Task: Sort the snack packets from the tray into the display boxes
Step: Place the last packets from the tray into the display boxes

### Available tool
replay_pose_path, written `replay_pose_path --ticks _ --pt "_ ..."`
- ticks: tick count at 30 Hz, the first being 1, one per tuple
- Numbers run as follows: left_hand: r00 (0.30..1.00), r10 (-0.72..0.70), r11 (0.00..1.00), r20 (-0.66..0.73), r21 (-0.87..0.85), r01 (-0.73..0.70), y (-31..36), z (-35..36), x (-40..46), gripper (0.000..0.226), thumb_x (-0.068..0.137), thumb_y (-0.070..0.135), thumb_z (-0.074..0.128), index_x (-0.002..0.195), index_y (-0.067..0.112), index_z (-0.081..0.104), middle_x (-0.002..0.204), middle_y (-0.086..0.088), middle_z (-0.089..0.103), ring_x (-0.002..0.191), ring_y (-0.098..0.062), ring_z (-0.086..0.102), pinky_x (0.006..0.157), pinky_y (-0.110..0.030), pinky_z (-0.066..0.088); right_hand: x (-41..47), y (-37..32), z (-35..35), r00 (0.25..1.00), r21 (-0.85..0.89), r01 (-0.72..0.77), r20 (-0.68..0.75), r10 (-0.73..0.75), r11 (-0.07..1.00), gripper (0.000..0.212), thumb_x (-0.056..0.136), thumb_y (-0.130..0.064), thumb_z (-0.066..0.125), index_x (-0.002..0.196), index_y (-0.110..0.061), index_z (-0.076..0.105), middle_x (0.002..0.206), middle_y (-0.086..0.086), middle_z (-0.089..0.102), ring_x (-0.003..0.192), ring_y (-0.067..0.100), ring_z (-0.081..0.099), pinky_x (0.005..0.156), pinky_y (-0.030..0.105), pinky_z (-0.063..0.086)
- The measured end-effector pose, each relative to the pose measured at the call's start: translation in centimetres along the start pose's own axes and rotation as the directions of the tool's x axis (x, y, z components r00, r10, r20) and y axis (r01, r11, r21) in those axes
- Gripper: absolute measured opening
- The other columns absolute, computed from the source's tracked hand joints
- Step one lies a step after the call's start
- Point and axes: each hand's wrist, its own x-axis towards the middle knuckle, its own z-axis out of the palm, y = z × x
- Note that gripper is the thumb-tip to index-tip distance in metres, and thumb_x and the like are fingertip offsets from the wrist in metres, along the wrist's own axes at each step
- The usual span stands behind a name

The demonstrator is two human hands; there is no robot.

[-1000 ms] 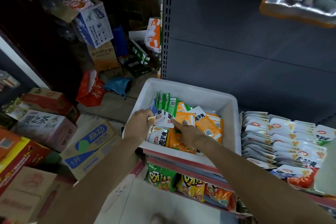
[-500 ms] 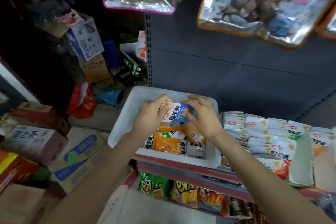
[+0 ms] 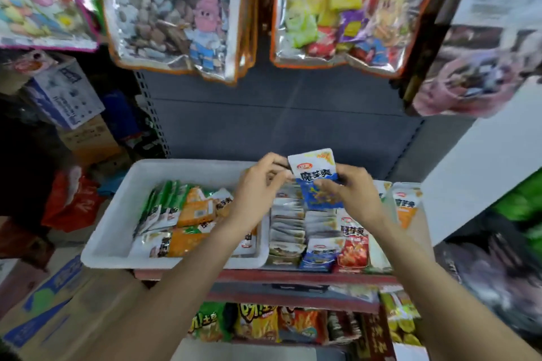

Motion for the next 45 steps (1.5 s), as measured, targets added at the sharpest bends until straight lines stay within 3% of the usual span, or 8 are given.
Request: replay_pose_path --ticks 4,8,11,18,23,28,39,45 --pt "0.976 -0.051 0.952 0.211 0.305 -0.016 -1.0 3.2 -0.5 0.030 0.092 0.019 0.059 0.121 0.011 0.056 0.117 -0.006 0.061 0.109 -0.018 0.057 0.096 -0.030 0.043 -0.5 2.0 -2.6 0.984 0.222 -0.069 -0.144 0.103 0.973 0.011 0.084 0.003 0.064 0.077 -0.005 0.065 0.060 -0.010 0.063 0.053 -0.004 0.057 0.052 0.012 0.045" --pt "0.846 -0.214 0.782 0.488 0.605 -0.151 -1.5 5.1 -2.5 0.085 0.077 0.059 0.064 0.146 0.024 0.029 0.153 0.004 0.025 0.141 -0.016 0.020 0.114 -0.034 0.020 -0.4 4.2 -3.6 0.971 0.370 -0.148 -0.121 0.206 0.917 0.009 0.083 -0.002 0.066 0.089 0.005 0.067 0.081 0.017 0.068 0.073 0.019 0.064 0.069 0.036 0.052" --pt "0.817 -0.271 0.649 0.508 0.723 -0.235 -2.2 6.2 -3.3 0.102 0.071 0.067 0.064 0.150 0.025 0.014 0.157 0.007 0.013 0.142 -0.014 0.010 0.115 -0.033 0.013 -0.2 5.1 -3.5 0.972 0.389 -0.178 -0.076 0.224 0.904 0.008 0.083 -0.005 0.067 0.090 0.000 0.068 0.087 0.022 0.068 0.076 0.020 0.065 0.075 0.040 0.054" --pt "0.896 -0.181 0.663 0.405 0.723 -0.193 -1.5 7.2 -3.7 0.063 0.085 0.041 0.063 0.140 0.026 0.036 0.144 0.006 0.036 0.132 -0.012 0.028 0.105 -0.028 0.022 0.3 6.8 -1.6 0.967 0.417 -0.253 0.085 0.240 0.873 0.011 0.080 0.005 0.067 0.090 0.002 0.068 0.087 0.012 0.072 0.077 0.025 0.067 0.077 0.041 0.055" --pt "0.911 -0.194 0.692 0.365 0.709 -0.137 -1.8 7.3 -3.8 0.063 0.087 0.040 0.062 0.142 0.027 0.034 0.145 0.006 0.036 0.132 -0.013 0.029 0.104 -0.029 0.025 0.7 6.7 -2.1 0.984 0.273 -0.162 0.114 0.135 0.948 0.011 0.081 -0.002 0.070 0.088 -0.010 0.066 0.072 0.007 0.065 0.076 0.023 0.064 0.070 0.034 0.053" --pt "0.923 -0.187 0.695 0.336 0.710 -0.118 -2.2 7.5 -3.7 0.058 0.087 0.041 0.061 0.139 0.027 0.040 0.139 0.007 0.041 0.128 -0.012 0.031 0.103 -0.028 0.026 1.4 7.1 -2.0 0.987 -0.114 0.017 0.162 0.002 0.993 0.007 0.085 -0.009 0.067 0.086 -0.015 0.064 0.069 0.001 0.059 0.061 0.008 0.051 0.059 0.015 0.042" --pt "0.923 -0.159 0.711 0.351 0.689 -0.140 -2.9 7.1 -3.3 0.062 0.084 0.045 0.064 0.138 0.030 0.040 0.138 0.008 0.042 0.127 -0.010 0.030 0.101 -0.025 0.023 0.5 8.3 -1.1 0.984 -0.384 0.078 0.176 -0.010 0.920 0.018 0.086 -0.002 0.059 0.075 -0.016 0.055 0.077 0.002 0.063 0.073 0.021 0.060 0.066 0.034 0.048" --pt "0.958 -0.063 0.797 0.279 0.592 -0.121 -3.8 5.0 -3.7 0.048 0.085 0.044 0.063 0.128 0.025 0.052 0.128 0.006 0.051 0.122 -0.012 0.039 0.102 -0.030 0.030 0.8 6.0 0.4 0.986 -0.482 0.155 0.132 -0.103 0.862 0.024 0.085 -0.009 0.061 0.109 -0.012 0.063 0.109 0.006 0.055 0.103 0.022 0.047 0.084 0.027 0.040"
